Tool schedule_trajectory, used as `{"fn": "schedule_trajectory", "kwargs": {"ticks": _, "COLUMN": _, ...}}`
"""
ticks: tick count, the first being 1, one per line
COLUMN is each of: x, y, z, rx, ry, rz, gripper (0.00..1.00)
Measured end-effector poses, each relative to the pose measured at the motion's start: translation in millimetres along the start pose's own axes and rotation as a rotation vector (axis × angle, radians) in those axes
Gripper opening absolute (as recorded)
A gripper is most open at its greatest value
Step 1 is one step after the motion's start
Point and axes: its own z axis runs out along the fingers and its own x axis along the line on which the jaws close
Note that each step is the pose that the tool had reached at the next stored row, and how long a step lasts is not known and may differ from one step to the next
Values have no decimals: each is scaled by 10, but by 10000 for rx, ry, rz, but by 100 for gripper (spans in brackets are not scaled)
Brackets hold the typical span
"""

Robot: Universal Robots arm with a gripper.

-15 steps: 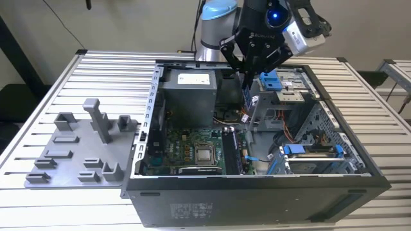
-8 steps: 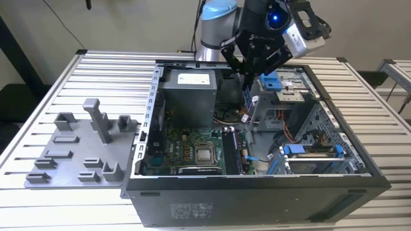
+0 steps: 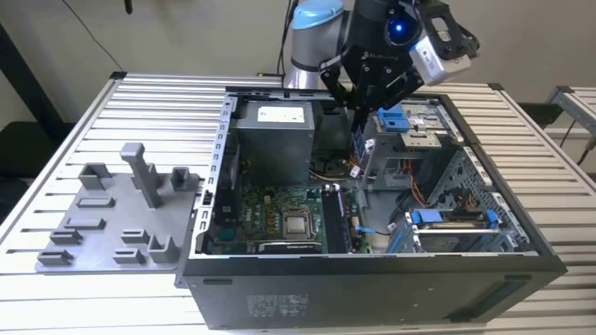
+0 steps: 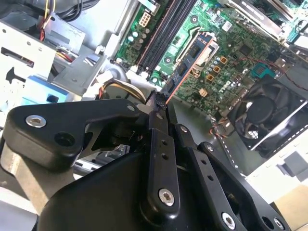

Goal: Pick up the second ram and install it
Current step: 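Insert the second ram into the second slot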

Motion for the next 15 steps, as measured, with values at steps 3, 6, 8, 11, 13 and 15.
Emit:
{"fn": "schedule_trajectory", "kwargs": {"ticks": 3, "x": 0, "y": -1, "z": 20, "rx": -1, "ry": -1, "rz": 0, "gripper": 14}}
{"fn": "schedule_trajectory", "kwargs": {"ticks": 6, "x": -1, "y": -1, "z": 42, "rx": -2, "ry": -2, "rz": 0, "gripper": 14}}
{"fn": "schedule_trajectory", "kwargs": {"ticks": 8, "x": -1, "y": -2, "z": 63, "rx": 0, "ry": -2, "rz": 0, "gripper": 14}}
{"fn": "schedule_trajectory", "kwargs": {"ticks": 11, "x": -2, "y": -3, "z": 96, "rx": 0, "ry": -6, "rz": 0, "gripper": 14}}
{"fn": "schedule_trajectory", "kwargs": {"ticks": 13, "x": -2, "y": -3, "z": 117, "rx": -1, "ry": -8, "rz": 0, "gripper": 14}}
{"fn": "schedule_trajectory", "kwargs": {"ticks": 15, "x": -3, "y": -4, "z": 136, "rx": -1, "ry": -10, "rz": 0, "gripper": 14}}
